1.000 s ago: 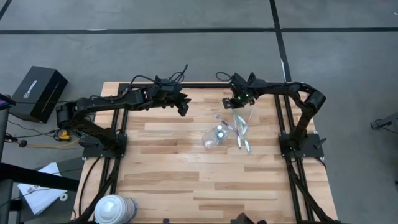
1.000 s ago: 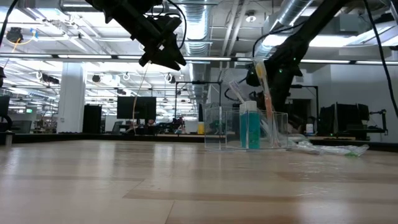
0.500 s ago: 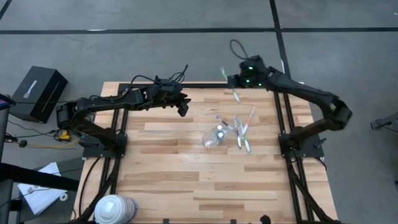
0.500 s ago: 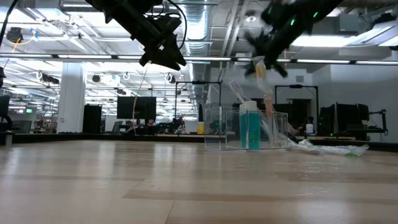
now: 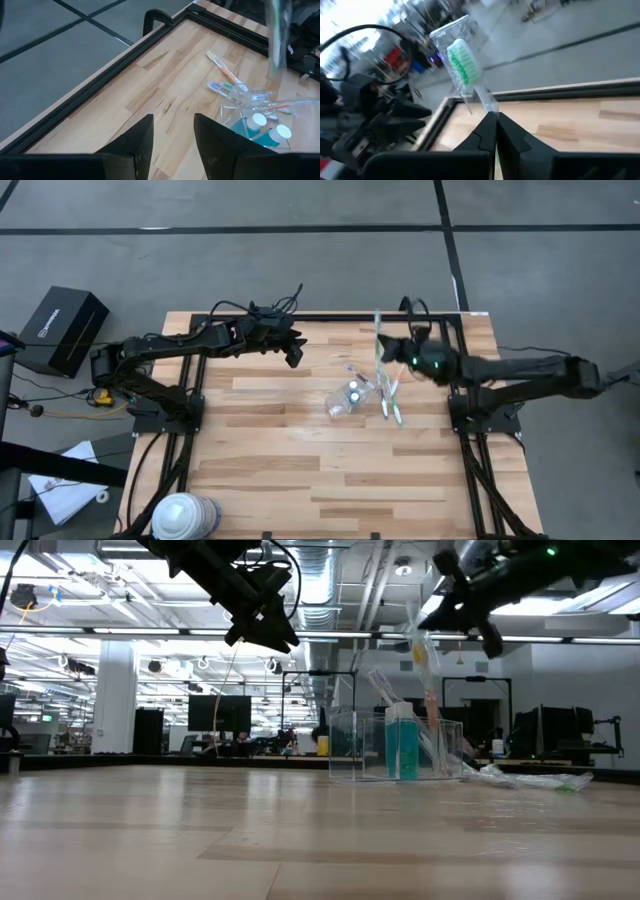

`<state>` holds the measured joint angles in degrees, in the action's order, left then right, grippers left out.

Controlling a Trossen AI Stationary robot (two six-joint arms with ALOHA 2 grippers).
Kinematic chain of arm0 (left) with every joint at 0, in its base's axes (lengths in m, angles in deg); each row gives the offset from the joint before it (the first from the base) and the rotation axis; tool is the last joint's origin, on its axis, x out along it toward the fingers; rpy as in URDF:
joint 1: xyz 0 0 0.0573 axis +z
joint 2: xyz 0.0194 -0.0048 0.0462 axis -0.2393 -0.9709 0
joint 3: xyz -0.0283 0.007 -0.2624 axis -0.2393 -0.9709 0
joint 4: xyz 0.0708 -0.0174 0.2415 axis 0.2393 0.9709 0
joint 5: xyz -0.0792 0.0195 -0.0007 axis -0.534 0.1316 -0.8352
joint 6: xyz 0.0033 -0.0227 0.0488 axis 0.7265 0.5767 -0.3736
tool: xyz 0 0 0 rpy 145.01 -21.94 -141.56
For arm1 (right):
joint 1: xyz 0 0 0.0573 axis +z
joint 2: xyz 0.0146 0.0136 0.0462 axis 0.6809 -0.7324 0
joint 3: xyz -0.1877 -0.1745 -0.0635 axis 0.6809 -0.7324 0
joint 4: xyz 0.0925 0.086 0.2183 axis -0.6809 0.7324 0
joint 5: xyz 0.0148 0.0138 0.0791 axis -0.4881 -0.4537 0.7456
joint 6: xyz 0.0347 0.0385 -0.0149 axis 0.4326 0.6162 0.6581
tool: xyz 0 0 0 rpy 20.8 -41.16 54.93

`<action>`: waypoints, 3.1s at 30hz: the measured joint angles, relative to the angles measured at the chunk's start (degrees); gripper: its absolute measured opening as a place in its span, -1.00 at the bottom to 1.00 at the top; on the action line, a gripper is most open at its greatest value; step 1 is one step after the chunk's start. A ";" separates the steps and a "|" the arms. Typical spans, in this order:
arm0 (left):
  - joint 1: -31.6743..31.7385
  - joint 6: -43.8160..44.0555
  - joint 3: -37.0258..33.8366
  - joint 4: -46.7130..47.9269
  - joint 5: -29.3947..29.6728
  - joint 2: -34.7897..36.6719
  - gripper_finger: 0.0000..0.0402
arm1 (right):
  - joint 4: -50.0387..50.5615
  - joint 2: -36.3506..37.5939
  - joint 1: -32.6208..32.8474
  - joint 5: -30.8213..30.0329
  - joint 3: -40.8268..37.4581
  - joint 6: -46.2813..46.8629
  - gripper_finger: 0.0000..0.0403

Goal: Pick & Place toothbrushing station
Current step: Put the green toothbrush into the transparent organizer, then put the orange toothbrush into the transparent organizer

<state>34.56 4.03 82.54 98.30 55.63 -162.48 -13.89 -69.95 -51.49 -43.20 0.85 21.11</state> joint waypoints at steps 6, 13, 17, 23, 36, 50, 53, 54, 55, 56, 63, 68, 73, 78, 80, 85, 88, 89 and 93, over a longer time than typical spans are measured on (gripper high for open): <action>0.00 0.25 0.00 0.01 0.00 0.00 -0.32 | -9.32 -1.12 7.05 -9.89 -9.04 3.94 -1.00; 0.00 0.27 0.00 -0.01 -0.02 0.00 -0.32 | -12.99 -5.24 8.19 -10.99 -11.11 4.13 -1.00; 0.00 0.28 0.00 -0.01 -0.01 0.00 -0.32 | -15.27 -8.86 8.19 -10.91 -11.13 4.11 -1.00; 0.00 0.51 -0.01 0.00 -0.01 0.00 -0.32 | -22.55 -14.12 8.13 -8.87 -11.11 1.09 -1.00; 0.00 0.66 -0.02 0.27 -0.02 0.00 -0.32 | -24.03 -18.31 10.65 -7.69 -11.11 2.86 -1.00; 0.00 0.56 -0.04 0.27 -1.34 0.00 -0.32 | -15.24 -18.31 16.46 -11.76 -11.11 11.74 -1.00; 0.00 0.55 -0.04 0.27 -1.34 0.00 -0.32 | -13.25 -18.24 17.95 -12.70 -11.11 14.42 -1.00; 0.00 0.55 -0.04 0.27 -1.36 0.00 -0.32 | -12.55 -18.24 18.35 -12.98 -11.11 15.10 -1.00; 0.00 0.55 -0.04 0.27 -1.36 0.00 -0.32 | -11.88 -18.24 18.78 -13.47 -11.11 16.00 -1.00; 0.00 0.55 -0.04 0.27 -1.36 0.00 -0.32 | -11.30 -18.24 19.25 -14.03 -11.11 16.73 -1.00; 0.00 0.55 -0.04 0.27 -1.33 0.00 -0.32 | -9.79 -18.08 21.55 -17.33 -11.13 19.14 -1.00; 0.00 0.55 -0.04 0.29 -1.33 0.00 -0.32 | -9.65 -16.98 21.64 -15.67 -11.20 19.16 -0.86; 0.00 0.55 -0.04 0.29 -1.31 0.00 -0.32 | -9.76 -16.98 21.53 -12.72 -11.20 22.80 -0.50; 0.00 0.55 -0.04 0.29 -1.31 0.00 -0.32 | -10.36 -16.89 21.72 -12.19 -11.20 23.46 -0.09; 0.00 0.55 -0.04 0.29 -1.31 0.00 -0.32 | -10.28 -15.82 21.66 -12.19 -11.20 22.69 0.05; 0.00 0.55 -0.04 0.31 -1.31 0.00 -0.32 | -10.66 -11.48 21.64 -12.15 -11.17 18.77 0.23; 0.00 0.55 -0.04 0.29 -1.29 0.00 -0.32 | -9.43 -7.55 21.66 -12.11 -11.17 15.90 0.23; 0.00 0.55 -0.04 0.31 -1.29 0.00 -0.32 | -8.75 -6.23 21.64 -11.97 -11.12 15.61 0.23; 0.00 0.55 -0.04 0.28 -1.29 0.00 -0.32 | -4.65 -1.36 21.69 -11.28 -11.13 14.25 0.20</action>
<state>34.56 4.59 82.49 98.58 54.34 -162.48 -18.54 -71.32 -29.80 -54.48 -10.28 35.37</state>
